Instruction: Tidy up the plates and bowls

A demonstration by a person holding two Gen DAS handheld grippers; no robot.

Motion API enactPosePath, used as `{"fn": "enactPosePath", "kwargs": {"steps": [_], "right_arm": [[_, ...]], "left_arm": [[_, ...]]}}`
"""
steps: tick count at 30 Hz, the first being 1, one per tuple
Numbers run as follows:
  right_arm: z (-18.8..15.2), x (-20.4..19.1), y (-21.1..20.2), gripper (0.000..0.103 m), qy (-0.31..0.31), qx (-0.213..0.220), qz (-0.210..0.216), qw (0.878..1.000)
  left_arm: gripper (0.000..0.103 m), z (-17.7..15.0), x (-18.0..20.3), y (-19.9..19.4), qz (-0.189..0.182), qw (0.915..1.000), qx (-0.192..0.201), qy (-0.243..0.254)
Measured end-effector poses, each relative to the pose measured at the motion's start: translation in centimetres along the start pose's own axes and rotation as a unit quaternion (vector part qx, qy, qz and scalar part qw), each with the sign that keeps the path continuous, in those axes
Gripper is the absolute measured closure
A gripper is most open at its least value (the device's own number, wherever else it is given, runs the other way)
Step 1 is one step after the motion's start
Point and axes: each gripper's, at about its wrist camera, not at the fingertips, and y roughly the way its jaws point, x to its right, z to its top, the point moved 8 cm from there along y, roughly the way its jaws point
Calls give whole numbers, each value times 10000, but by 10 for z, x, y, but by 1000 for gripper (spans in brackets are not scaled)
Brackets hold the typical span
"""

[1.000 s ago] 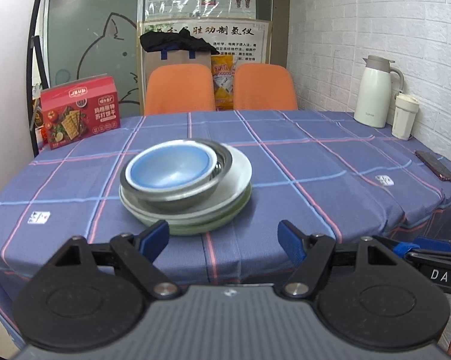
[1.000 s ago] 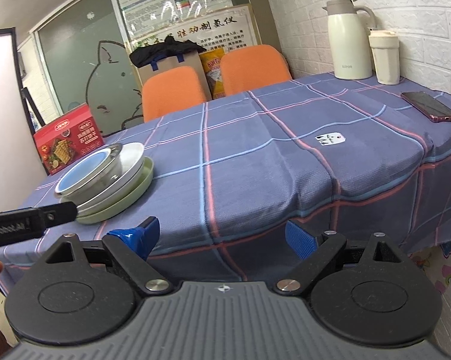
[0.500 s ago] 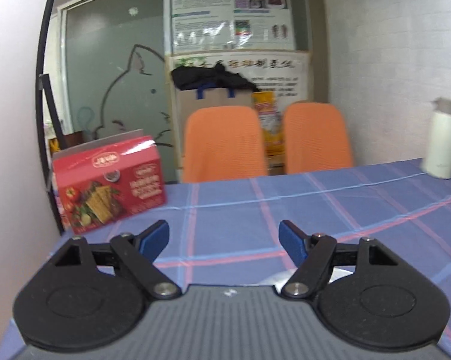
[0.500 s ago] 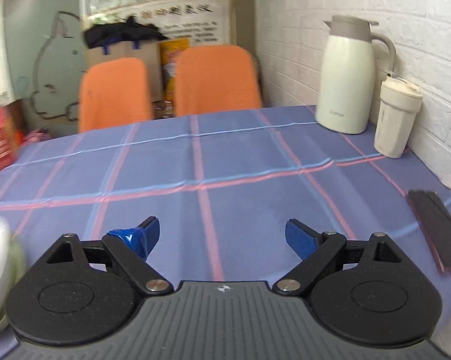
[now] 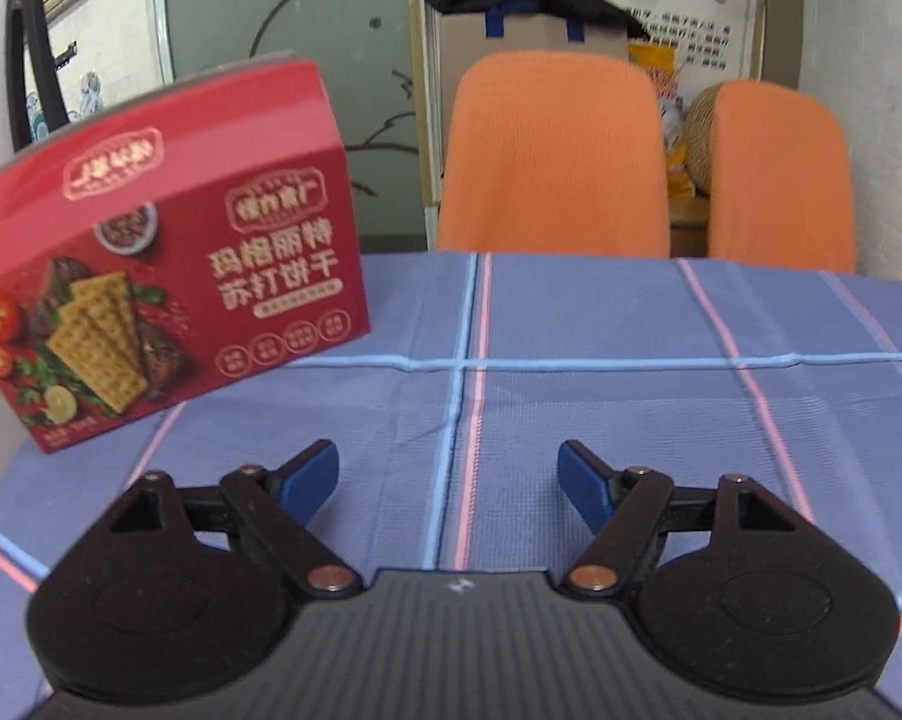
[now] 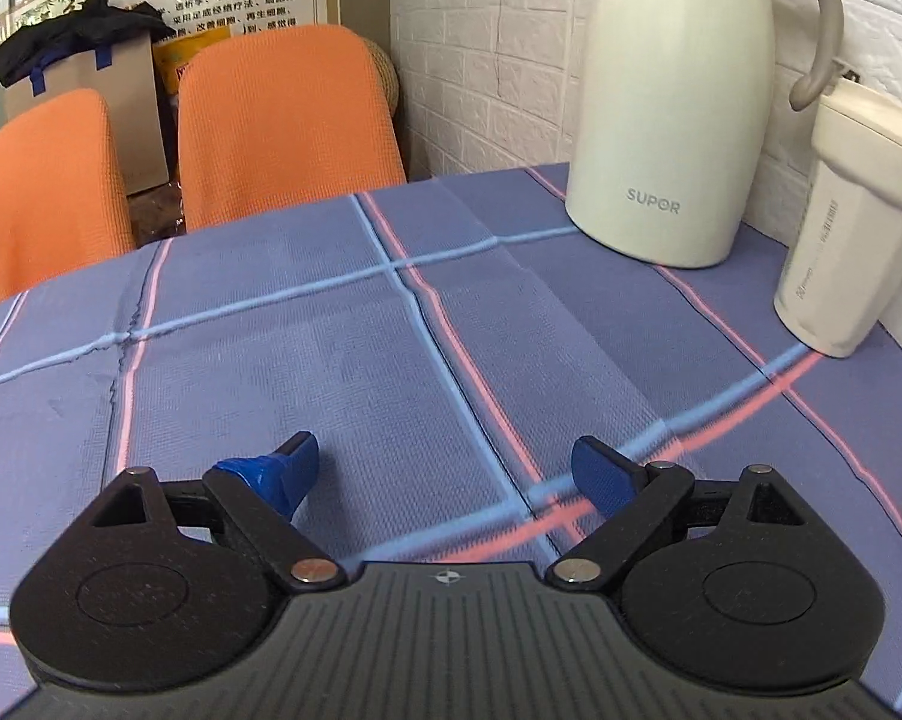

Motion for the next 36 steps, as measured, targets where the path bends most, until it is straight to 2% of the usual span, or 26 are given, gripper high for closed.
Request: {"fn": "enactPosePath", "kwargs": {"steps": [3, 7, 12, 13, 14, 15, 36], "right_arm": [[-2, -2, -1, 24, -26, 208, 45, 9998], [0, -2, -1, 23, -9, 193, 83, 9998], [3, -1, 8, 23, 17, 183, 109, 9998], [3, -1, 8, 23, 17, 184, 109, 9998], [3, -1, 8, 23, 17, 183, 110, 9998], [3, -1, 8, 22, 18, 184, 111, 9998], [3, -2, 7, 20, 16, 190, 110, 9998]], "left_arm": [[28, 1, 8, 15, -5, 10000, 64, -37], [28, 4, 12, 20, -4, 9999, 76, -152], [22, 4, 10, 25, -22, 9993, 74, -354], [19, 3, 8, 26, -38, 9990, 51, -432], [1, 3, 7, 27, -20, 9989, 30, -463], [1, 2, 7, 30, 33, 9991, -82, -422], [1, 0, 9, 28, -73, 9994, -65, -342]]}}
